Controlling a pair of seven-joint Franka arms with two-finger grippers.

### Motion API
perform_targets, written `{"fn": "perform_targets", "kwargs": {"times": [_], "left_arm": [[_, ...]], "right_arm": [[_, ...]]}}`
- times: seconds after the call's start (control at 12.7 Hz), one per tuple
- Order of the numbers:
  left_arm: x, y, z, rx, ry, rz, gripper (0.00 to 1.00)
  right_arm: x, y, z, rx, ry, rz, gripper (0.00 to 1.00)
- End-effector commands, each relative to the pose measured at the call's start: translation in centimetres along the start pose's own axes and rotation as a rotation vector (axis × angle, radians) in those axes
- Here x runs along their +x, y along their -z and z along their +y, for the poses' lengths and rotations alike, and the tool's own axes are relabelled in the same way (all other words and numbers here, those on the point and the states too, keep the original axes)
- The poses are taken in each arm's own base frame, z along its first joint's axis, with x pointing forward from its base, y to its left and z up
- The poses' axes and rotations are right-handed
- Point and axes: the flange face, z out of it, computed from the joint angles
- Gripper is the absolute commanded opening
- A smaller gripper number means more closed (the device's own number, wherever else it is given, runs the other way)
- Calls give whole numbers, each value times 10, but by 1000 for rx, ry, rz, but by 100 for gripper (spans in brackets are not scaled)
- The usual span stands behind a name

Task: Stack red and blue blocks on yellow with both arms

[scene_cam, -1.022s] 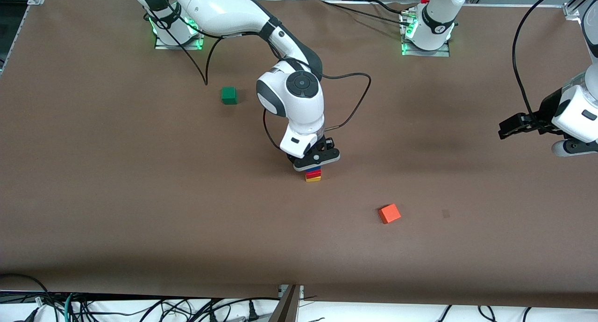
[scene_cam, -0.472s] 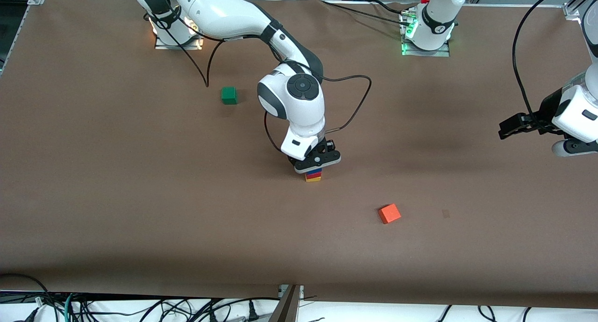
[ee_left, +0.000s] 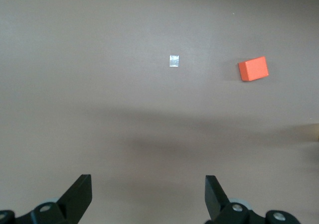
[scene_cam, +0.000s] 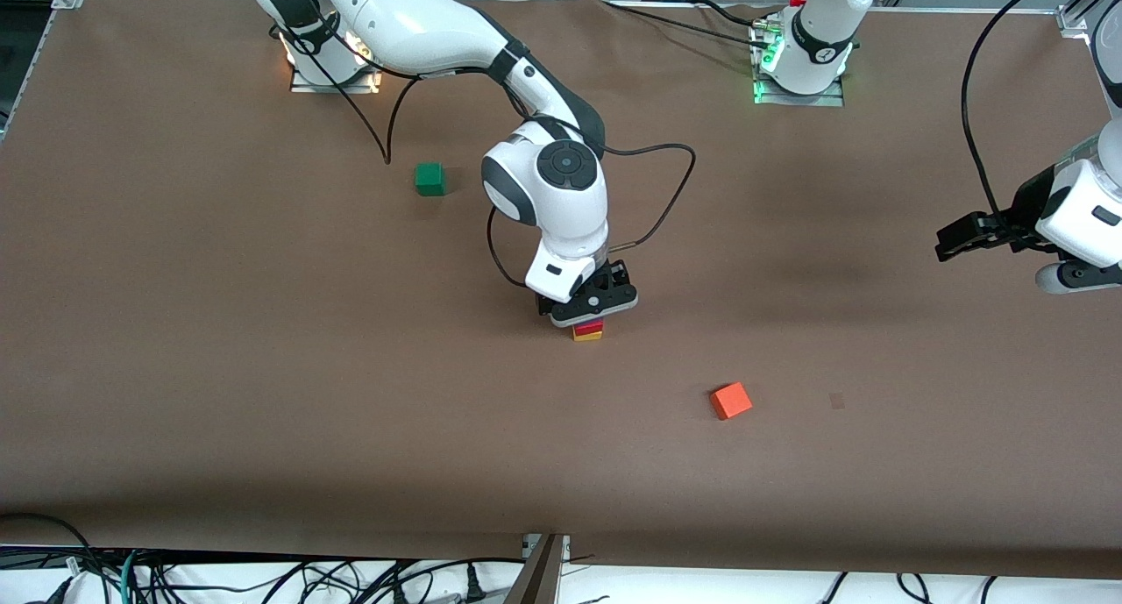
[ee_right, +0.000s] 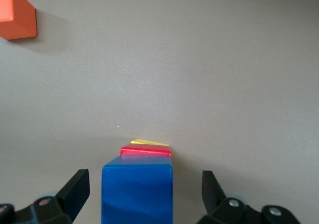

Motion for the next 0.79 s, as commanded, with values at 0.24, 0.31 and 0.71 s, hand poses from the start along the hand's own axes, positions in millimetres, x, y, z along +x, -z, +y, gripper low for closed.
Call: {"fn": "perform_targets", "kwargs": {"times": [0.24, 0.31, 0.71], "left_arm": [[3, 4, 1, 6, -3, 10, 100], [3, 4, 1, 6, -3, 10, 100], [4, 3, 1, 4, -3, 10, 100]], "right_arm": [[16, 37, 22, -37, 7, -41, 100], [24, 58, 38, -32, -22, -59, 100], [57, 187, 156, 99, -108, -167, 100]]}}
